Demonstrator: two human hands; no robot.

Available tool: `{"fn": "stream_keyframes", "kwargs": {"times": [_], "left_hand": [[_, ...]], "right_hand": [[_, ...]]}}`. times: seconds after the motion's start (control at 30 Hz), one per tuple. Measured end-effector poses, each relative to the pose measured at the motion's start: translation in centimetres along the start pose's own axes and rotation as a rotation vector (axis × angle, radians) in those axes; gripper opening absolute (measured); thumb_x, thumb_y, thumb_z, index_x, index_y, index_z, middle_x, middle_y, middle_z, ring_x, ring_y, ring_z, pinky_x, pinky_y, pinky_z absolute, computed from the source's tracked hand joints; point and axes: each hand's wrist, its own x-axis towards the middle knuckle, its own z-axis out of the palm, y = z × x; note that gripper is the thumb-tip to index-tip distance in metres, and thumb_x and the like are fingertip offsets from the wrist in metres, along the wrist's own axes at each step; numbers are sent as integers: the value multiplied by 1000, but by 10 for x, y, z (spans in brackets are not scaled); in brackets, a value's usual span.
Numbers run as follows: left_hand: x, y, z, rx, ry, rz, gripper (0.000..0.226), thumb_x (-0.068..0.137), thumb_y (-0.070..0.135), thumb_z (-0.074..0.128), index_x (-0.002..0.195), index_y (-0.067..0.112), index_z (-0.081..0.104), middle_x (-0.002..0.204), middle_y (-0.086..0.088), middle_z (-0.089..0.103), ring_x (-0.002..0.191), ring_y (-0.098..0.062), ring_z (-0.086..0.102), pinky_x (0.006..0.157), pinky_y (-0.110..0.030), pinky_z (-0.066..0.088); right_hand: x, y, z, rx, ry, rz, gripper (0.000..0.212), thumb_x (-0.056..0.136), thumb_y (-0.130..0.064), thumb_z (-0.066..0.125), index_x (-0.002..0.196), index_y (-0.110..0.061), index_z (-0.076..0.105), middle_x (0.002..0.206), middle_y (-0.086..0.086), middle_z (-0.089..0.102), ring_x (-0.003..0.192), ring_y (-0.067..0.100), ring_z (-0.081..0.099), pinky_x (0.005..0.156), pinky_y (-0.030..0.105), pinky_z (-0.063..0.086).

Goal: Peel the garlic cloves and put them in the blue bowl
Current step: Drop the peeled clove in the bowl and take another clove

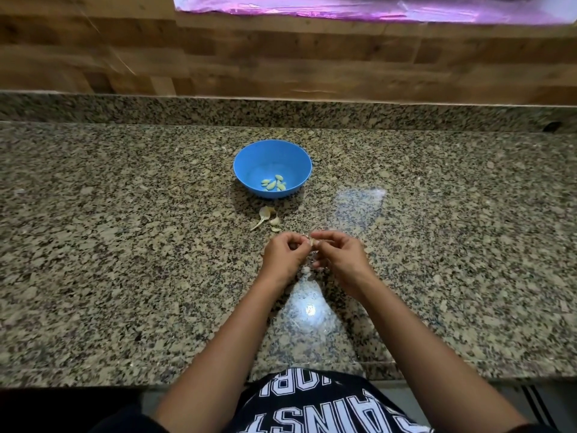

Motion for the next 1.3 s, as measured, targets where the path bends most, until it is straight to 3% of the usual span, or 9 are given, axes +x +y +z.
{"fn": "stream_keyframes", "kwargs": {"times": [0.3,0.43,0.6,0.8,0.93,1.13,1.3], "left_hand": [[-2,1,-3,81,22,-29,6,89,12,59,84,15,59,82,-2,62,72,-15,57,70,-30,50],[-5,2,-5,-27,-45,-78,8,88,6,61,86,13,65,91,-11,68,81,-20,63,82,-38,55],[-5,2,-6,-89,-39,-70,3,86,9,66,84,10,66,89,-15,70,85,-29,66,82,-39,56],[-5,2,-2,131,51,99,13,83,19,70,93,10,70,86,-3,70,83,-17,68,74,-27,57],[-6,2,0,163,69,151,13,82,17,71,91,9,71,84,-4,71,80,-17,68,74,-29,58],[-8,6,1,202,107,163,2,82,16,70,82,16,68,77,4,67,71,-7,62,62,-10,49],[-7,8,-1,201,125,152,2,84,14,67,84,16,67,77,5,65,70,-5,59,59,-6,46]], "right_hand": [[0,2,-7,0,8,-23,11,86,4,58,92,-2,65,85,11,67,66,21,60,63,29,55],[1,3,-8,70,12,-23,13,84,7,58,89,-3,65,82,12,66,61,17,60,59,24,54],[-1,2,-5,161,9,-14,13,84,10,56,90,1,64,79,13,66,60,15,62,59,21,55],[0,0,0,210,62,-26,9,83,8,59,88,3,64,81,15,65,69,21,63,66,24,57],[0,-1,1,234,88,-23,10,84,10,57,85,3,63,77,14,65,66,20,64,64,23,56],[-1,-6,1,241,71,10,9,87,9,54,87,5,62,80,16,63,71,22,63,68,27,57],[0,-9,3,229,32,50,10,88,10,51,88,7,61,83,20,63,71,24,64,68,28,58]]}}
